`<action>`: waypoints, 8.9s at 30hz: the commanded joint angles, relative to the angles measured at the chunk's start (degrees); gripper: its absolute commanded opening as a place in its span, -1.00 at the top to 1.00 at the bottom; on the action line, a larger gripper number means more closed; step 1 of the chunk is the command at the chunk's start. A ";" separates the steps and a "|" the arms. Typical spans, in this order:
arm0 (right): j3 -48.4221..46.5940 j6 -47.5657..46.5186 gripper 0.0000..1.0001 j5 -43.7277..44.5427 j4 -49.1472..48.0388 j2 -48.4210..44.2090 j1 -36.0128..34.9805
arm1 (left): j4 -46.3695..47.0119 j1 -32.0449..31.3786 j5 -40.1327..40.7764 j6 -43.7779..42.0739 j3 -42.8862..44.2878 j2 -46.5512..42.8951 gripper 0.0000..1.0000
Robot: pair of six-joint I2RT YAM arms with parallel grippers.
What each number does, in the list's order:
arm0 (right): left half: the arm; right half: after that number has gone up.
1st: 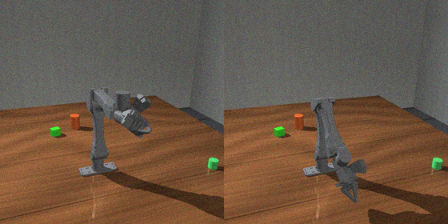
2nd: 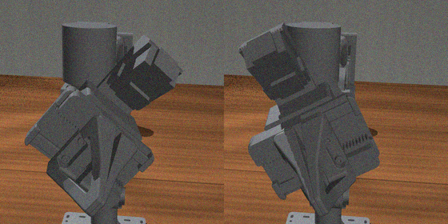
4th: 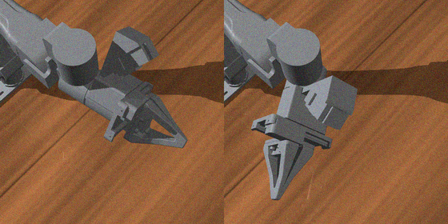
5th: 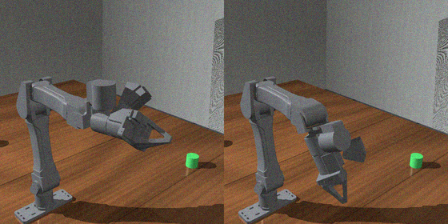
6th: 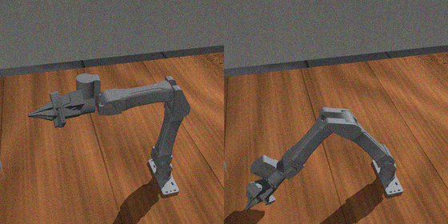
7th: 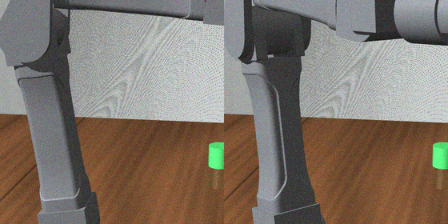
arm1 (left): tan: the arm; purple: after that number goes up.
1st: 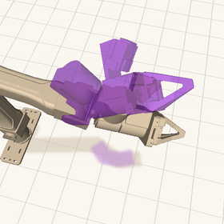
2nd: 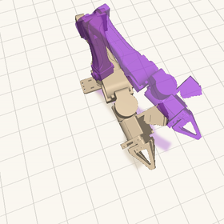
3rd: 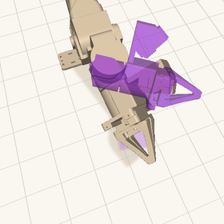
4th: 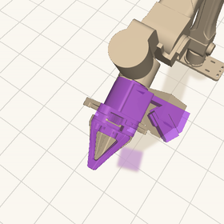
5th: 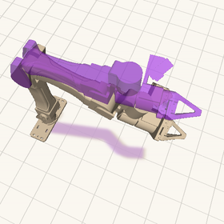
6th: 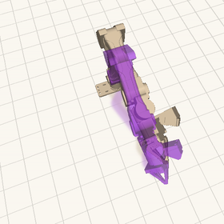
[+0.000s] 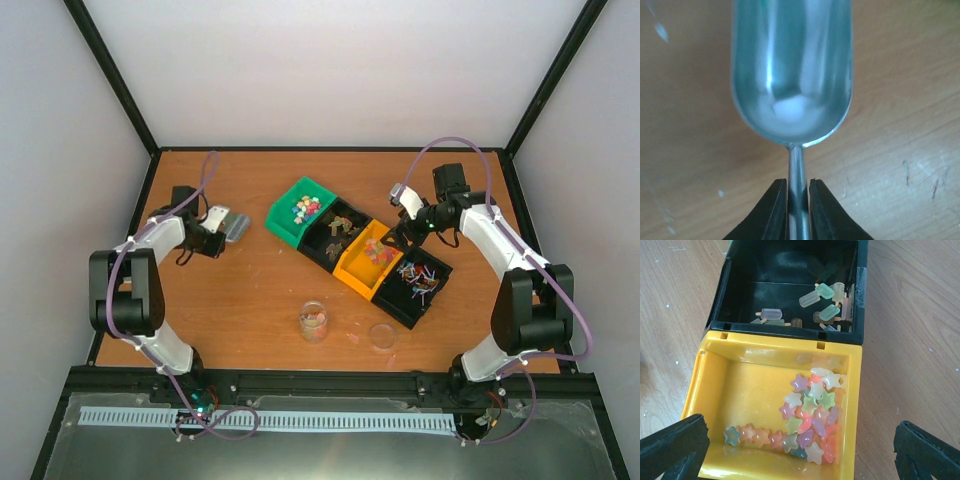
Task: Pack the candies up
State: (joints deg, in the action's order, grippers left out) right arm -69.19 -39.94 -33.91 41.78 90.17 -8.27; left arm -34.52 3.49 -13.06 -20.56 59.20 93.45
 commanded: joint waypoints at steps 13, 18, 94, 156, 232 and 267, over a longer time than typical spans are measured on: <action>-0.19 -8.54 -0.96 -4.10 11.63 -2.44 0.15 | -8.84 0.36 -2.91 1.75 2.46 -3.63 0.13; 6.16 -16.00 -0.83 -4.21 15.91 -8.52 -2.32 | -9.66 0.38 -4.84 2.17 5.10 -8.91 -0.74; 16.63 -29.70 -0.18 1.88 12.39 -14.04 -24.09 | -8.15 0.29 -9.60 3.08 1.80 -26.31 -1.00; -4.71 -7.43 -0.46 5.50 9.98 2.37 -46.18 | -7.35 0.29 -12.08 7.69 -4.60 -27.96 -1.00; 39.29 18.38 -1.00 -7.57 -34.85 -31.06 -26.34 | -23.57 -33.81 -29.33 -4.59 3.37 -2.04 -0.35; 48.90 22.31 -1.00 -6.69 -59.06 -19.07 -34.65 | -16.63 -46.48 -5.17 -8.19 -1.44 -8.32 -1.00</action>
State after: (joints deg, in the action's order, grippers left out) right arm -21.26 -17.47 -39.81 -11.68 69.34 -42.09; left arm -50.28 -40.42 -29.98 -24.77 60.10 83.68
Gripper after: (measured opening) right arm 1.000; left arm 0.999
